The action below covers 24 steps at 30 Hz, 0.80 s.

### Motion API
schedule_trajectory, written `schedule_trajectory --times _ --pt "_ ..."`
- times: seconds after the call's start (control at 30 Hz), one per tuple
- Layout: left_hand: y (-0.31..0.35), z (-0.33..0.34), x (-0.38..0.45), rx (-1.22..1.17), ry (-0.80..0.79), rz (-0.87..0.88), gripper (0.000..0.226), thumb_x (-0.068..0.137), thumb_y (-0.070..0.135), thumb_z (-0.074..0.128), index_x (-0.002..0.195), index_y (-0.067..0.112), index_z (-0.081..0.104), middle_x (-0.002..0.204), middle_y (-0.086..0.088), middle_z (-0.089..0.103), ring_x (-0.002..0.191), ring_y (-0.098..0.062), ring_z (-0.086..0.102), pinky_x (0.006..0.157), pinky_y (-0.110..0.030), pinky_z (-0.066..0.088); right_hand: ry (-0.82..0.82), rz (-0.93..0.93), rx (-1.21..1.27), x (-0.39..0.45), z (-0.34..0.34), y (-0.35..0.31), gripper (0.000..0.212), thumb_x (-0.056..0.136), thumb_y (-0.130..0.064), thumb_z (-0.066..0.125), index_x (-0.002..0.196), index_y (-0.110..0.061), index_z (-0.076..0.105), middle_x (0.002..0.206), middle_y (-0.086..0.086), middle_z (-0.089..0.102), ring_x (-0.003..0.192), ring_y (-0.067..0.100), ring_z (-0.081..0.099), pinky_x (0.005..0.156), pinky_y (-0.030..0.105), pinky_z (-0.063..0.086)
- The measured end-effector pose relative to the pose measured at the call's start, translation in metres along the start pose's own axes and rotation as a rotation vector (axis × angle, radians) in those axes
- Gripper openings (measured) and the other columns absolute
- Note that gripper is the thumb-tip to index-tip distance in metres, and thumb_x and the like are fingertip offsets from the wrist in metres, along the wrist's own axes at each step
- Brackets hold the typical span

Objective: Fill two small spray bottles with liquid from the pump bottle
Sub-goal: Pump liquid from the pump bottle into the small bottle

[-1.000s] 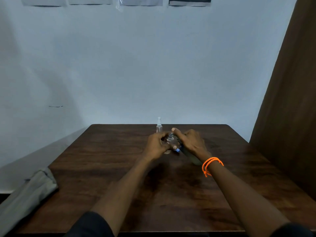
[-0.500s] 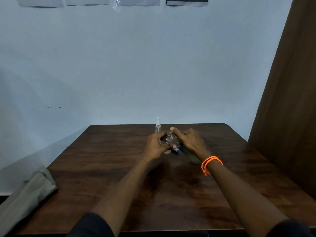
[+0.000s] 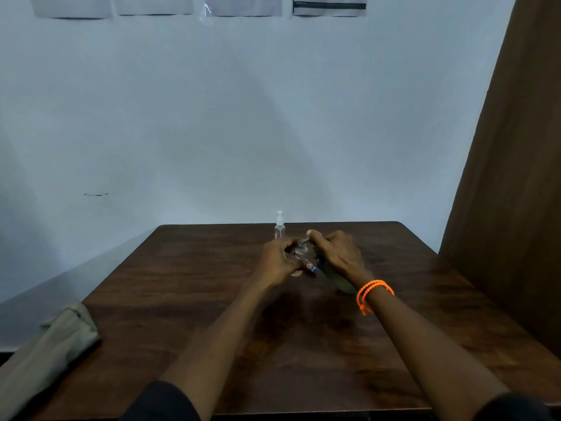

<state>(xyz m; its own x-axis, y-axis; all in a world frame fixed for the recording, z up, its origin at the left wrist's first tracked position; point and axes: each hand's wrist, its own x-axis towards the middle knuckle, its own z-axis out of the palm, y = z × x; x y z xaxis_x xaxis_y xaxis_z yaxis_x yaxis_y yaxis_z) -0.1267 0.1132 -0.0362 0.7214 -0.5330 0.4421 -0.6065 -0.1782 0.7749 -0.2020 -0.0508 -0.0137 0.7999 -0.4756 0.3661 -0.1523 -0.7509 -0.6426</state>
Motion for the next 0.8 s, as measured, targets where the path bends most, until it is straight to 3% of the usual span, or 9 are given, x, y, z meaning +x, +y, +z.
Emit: schedule_trajectory --times 0.2,0.37,0.5,0.63,0.8 --pt "-0.0005 -0.0012 0.0007 0.015 -0.022 0.006 0.060 0.063 0.015 0.096 0.119 0.015 0.075 0.103 0.005 0.078 0.083 0.007 0.066 0.073 -0.008 0.048 0.000 0.006 -0.054 0.0007 0.0002 -0.0031 0.080 0.084 -0.077 0.044 0.064 -0.004 0.068 0.059 0.008 0.068 0.069 0.032 0.068 0.063 0.036 0.048" --pt "-0.0039 -0.0021 0.0009 0.037 0.030 0.017 0.053 0.062 0.019 0.097 0.111 0.019 0.077 0.099 0.002 0.078 0.090 -0.012 0.071 0.078 -0.024 0.053 -0.005 0.013 -0.073 -0.0022 0.0013 -0.0041 0.083 0.089 -0.081 0.049 0.052 -0.006 0.051 0.054 0.011 0.062 0.059 0.029 0.062 0.057 0.035 0.039" --pt "-0.0054 -0.0027 0.0002 0.033 -0.005 0.007 0.049 0.062 0.019 0.097 0.106 0.019 0.078 0.092 0.002 0.079 0.087 -0.017 0.074 0.075 -0.032 0.058 0.039 0.006 -0.103 -0.0014 0.0050 -0.0047 0.076 0.089 -0.069 0.051 0.066 0.003 0.059 0.059 0.015 0.064 0.069 0.037 0.066 0.056 0.035 0.040" --pt "-0.0059 -0.0021 0.0007 0.016 0.031 0.012 0.049 0.062 0.016 0.096 0.108 0.017 0.078 0.090 0.005 0.078 0.078 -0.005 0.069 0.070 -0.024 0.054 0.006 0.005 -0.108 0.0002 0.0054 -0.0054 0.089 0.087 -0.083 0.046 0.069 0.001 0.067 0.061 0.013 0.067 0.065 0.031 0.066 0.060 0.037 0.047" --pt "-0.0011 -0.0018 -0.0003 0.000 -0.011 0.010 0.052 0.061 0.015 0.097 0.109 0.017 0.078 0.090 0.005 0.079 0.081 -0.008 0.073 0.070 -0.026 0.058 0.034 0.003 -0.118 -0.0011 0.0046 -0.0074 0.071 0.091 -0.063 0.052 0.065 0.003 0.058 0.051 0.009 0.056 0.060 0.033 0.059 0.053 0.034 0.033"
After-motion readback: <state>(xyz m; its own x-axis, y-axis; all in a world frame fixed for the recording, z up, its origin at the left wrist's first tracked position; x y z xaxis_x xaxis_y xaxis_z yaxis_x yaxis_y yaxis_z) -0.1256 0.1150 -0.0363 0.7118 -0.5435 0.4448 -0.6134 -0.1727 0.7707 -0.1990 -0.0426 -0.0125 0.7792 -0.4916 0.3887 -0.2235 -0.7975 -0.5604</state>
